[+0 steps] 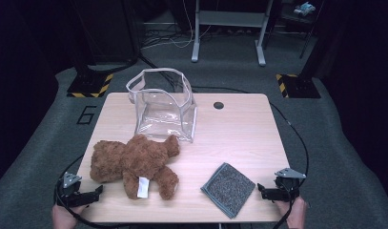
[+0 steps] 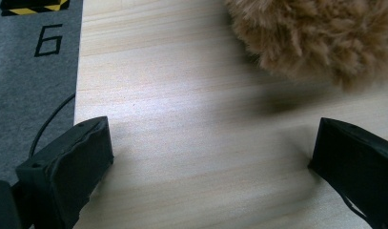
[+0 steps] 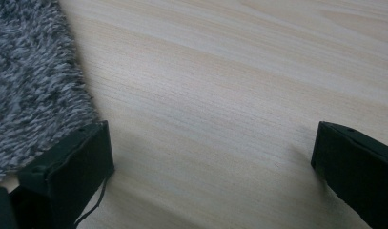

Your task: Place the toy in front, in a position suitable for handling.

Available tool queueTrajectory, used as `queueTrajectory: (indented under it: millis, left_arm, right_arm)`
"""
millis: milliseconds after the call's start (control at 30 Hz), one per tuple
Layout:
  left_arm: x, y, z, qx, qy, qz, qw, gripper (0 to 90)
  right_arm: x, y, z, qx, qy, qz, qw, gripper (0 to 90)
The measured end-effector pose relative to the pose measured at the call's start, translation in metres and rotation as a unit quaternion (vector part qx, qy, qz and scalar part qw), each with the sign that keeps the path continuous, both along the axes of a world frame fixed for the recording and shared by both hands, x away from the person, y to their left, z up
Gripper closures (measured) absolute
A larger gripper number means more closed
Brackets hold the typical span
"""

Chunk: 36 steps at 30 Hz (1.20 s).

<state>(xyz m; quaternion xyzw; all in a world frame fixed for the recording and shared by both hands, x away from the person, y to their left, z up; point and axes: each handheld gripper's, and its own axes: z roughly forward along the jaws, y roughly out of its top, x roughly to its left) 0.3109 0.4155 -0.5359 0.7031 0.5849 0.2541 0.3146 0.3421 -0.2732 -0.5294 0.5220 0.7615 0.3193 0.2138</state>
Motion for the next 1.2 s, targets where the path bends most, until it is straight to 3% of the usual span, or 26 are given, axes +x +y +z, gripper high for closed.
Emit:
queueTrajectory:
  millis: [200, 300, 500, 833, 1100, 1200]
  left_arm:
    - [0.0, 0.0, 0.0, 0.0, 0.0, 0.0, 1.0, 0.0]
    - [0.0, 0.0, 0.0, 0.0, 0.0, 0.0, 1.0, 0.0]
    - [0.0, 0.0, 0.0, -0.001, 0.0, 0.001, 1.0, 0.0]
    - [0.0, 0.001, 0.0, 0.004, 0.0, -0.002, 1.0, 0.0]
    - [-0.001, 0.001, 0.0, 0.005, 0.002, -0.001, 1.0, 0.0]
    - [-0.001, 0.001, 0.0, 0.006, 0.001, -0.001, 1.0, 0.0]
  right_arm:
    - [0.003, 0.0, 0.001, -0.005, 0.007, -0.001, 1.0, 0.0]
    - [0.003, -0.001, 0.004, 0.014, 0.015, 0.002, 0.9998, 0.0]
    - [0.0, 0.009, 0.022, 0.023, 0.012, 0.01, 0.9996, 0.0]
    - [-0.006, 0.05, 0.044, 0.007, 0.015, 0.064, 0.9978, 0.0]
    - [-0.002, 0.083, 0.034, 0.005, 0.043, 0.106, 0.9934, 0.0]
    - [-0.003, 0.093, 0.034, 0.005, 0.043, 0.119, 0.992, 0.0]
